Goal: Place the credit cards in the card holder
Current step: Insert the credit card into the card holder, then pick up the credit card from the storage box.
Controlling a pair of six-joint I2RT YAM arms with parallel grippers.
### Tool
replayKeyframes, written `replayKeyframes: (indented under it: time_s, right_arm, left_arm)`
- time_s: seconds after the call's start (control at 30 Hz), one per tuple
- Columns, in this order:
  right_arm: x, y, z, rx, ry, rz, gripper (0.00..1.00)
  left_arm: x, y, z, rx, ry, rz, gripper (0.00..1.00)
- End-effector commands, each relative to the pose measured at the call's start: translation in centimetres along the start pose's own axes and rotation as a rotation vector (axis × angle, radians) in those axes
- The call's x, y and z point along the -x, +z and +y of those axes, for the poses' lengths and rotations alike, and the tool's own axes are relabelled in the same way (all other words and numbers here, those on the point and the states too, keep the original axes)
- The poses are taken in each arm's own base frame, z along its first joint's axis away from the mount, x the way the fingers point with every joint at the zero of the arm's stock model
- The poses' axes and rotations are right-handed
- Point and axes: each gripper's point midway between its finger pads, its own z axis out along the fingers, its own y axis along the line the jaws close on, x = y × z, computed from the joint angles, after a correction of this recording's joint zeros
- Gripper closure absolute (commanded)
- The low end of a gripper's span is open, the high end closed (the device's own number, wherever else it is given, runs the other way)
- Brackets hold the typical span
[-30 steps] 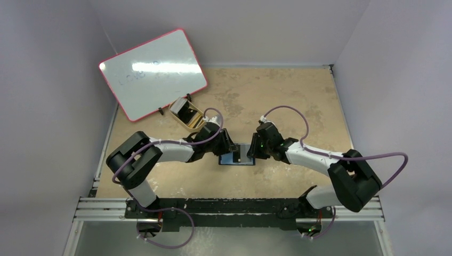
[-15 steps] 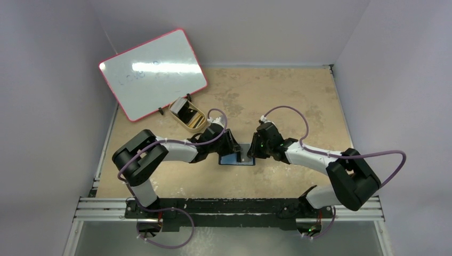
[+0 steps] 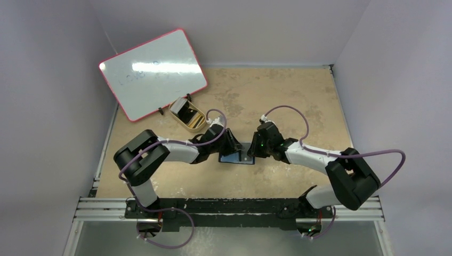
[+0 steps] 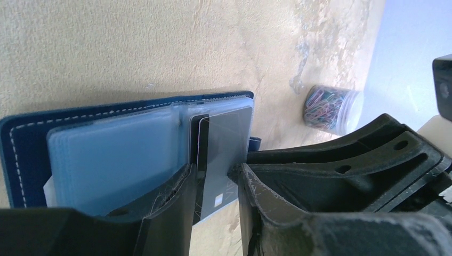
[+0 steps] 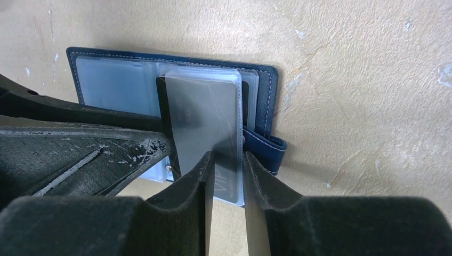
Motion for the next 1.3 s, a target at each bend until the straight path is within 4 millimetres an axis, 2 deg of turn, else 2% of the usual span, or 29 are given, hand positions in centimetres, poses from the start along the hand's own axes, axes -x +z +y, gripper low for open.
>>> replayKeyframes:
  time_s: [0.0,0.2,0.37,0.53,0.83,0.9,1.03,1.13,1.27]
  right_arm:
    - [0.4,0.3,2.5,0.115,0.014,-0.011,0.73]
    - [-0.1,-0.3,2.5,0.119,0.013,0.015,0.71]
    - [0.8,-1.1,2.1,0.087,0.009,-0.020,0.65]
    - [1.5,-2.2,1.8,0.061,-0.007,-0.055,0.58]
    - [3.1,-4.0,2.4,0.082,-0.035,-0.119,0.51]
    - [3.4,-4.4,2.7,0.096,-0.048,-0.130,0.51]
    - [4.2,-5.4,3.4,0.129,-0.068,-0.171,0.50]
    - [4.9,-6.1,3.7,0.142,-0.078,-0.202,0.50]
    - [5.6,-6.7,4.2,0.156,-0.080,-0.228,0.50]
  left_arm:
    - [-0.1,-1.1,-7.1,-0.244,-0.068,0.001,0.68]
    - [-0.1,-0.7,-6.3,-0.211,-0.057,-0.003,0.68]
    - [0.0,-0.9,-5.4,-0.150,0.015,-0.010,0.67]
    - [1.5,-2.0,-3.8,-0.016,0.124,-0.065,0.61]
    - [8.3,-5.5,-2.3,0.206,0.345,-0.185,0.54]
    - [10.6,-6.8,-1.1,0.278,0.379,-0.209,0.54]
    - [16.0,-10.5,2.2,0.455,0.446,-0.275,0.52]
    - [18.8,-12.8,3.5,0.619,0.547,-0.299,0.51]
    - [21.9,-13.9,4.4,0.760,0.645,-0.298,0.47]
